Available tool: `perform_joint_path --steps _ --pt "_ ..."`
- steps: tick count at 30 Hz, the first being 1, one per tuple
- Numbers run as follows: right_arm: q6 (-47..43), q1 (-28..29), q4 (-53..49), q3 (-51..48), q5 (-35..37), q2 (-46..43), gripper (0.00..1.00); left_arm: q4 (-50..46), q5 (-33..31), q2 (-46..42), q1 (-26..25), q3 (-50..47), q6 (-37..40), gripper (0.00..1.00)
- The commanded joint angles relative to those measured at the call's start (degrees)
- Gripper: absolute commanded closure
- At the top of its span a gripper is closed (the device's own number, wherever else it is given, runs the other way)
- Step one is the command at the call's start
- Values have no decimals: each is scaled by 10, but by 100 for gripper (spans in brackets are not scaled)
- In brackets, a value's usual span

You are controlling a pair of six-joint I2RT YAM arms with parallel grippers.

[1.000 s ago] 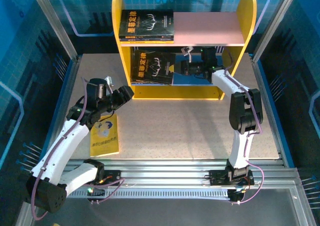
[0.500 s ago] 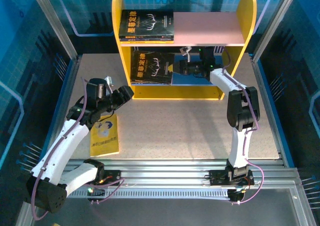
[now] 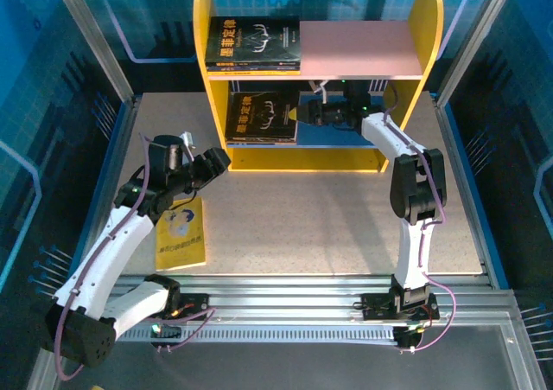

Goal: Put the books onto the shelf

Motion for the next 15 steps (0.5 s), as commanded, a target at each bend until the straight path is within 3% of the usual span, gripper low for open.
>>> perform_joint_path --steps 1,8,15 --pt "-24 9 -26 29 4 11 63 -10 12 -12 8 -5 10 32" --pt "-39 9 -60 62 -10 29 77 -11 12 -14 10 -4 10 32" --pt "-62 -3 -91 74 -23 36 79 -13 12 -14 12 -4 11 32"
